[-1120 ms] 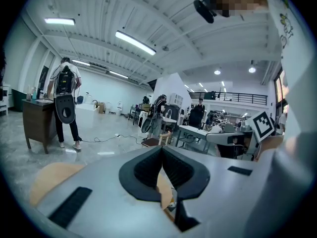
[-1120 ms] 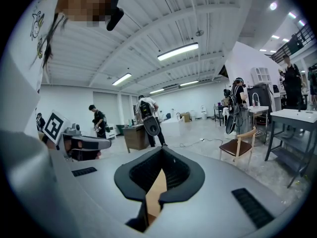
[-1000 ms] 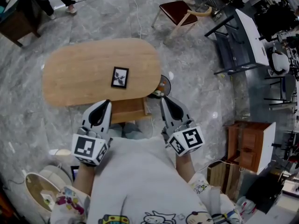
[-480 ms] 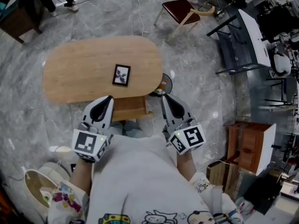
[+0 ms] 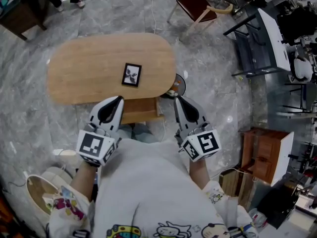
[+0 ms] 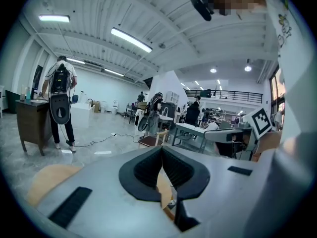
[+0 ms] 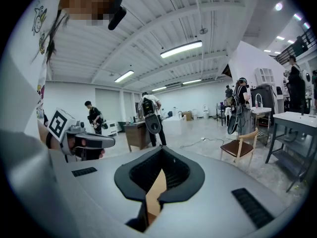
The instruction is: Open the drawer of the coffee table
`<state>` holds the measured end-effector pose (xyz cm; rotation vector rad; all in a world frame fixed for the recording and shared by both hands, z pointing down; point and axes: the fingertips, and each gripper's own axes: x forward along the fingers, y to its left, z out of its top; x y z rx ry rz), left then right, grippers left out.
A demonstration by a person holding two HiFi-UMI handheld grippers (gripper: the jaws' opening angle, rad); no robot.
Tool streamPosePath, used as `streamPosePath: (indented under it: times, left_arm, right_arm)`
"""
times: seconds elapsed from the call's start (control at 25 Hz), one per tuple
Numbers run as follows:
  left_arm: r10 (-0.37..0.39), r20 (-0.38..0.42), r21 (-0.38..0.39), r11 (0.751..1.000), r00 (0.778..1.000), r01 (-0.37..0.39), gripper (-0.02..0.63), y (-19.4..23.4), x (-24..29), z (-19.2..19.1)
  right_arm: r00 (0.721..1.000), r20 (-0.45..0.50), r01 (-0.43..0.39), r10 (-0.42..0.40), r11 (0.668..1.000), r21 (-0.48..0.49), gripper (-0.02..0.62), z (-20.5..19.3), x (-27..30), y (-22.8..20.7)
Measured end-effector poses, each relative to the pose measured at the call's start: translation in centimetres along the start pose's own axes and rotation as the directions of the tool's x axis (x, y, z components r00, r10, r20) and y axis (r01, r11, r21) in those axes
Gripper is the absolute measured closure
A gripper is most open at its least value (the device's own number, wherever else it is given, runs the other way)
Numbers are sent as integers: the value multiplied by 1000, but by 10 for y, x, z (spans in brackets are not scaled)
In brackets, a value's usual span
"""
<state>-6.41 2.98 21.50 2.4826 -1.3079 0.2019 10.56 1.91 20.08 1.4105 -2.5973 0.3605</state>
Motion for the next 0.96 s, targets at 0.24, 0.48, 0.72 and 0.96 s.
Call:
streamPosePath:
  times: [0.24, 0.48, 0.72, 0.96]
  left_arm:
    - [1, -15, 25, 1000, 1000, -1, 601, 6, -3, -2]
    - [4, -27, 53, 999, 1000, -3, 601, 11, -6, -5]
    - [9, -31, 66, 998, 999, -7, 601, 13, -7, -5]
    - [17, -23, 81, 997, 1000, -16, 601, 18, -9, -7]
  right_arm:
    - [1000, 1, 6, -6, 1000, 4, 597, -1, 1, -1]
    - [1000, -5, 10, -10, 1000, 5, 598, -4, -1, -2]
    - [1000, -9, 6, -6, 1000, 6, 598, -4, 0, -1]
    - [1000, -11, 8, -8, 1000, 11, 598, -10, 1, 1]
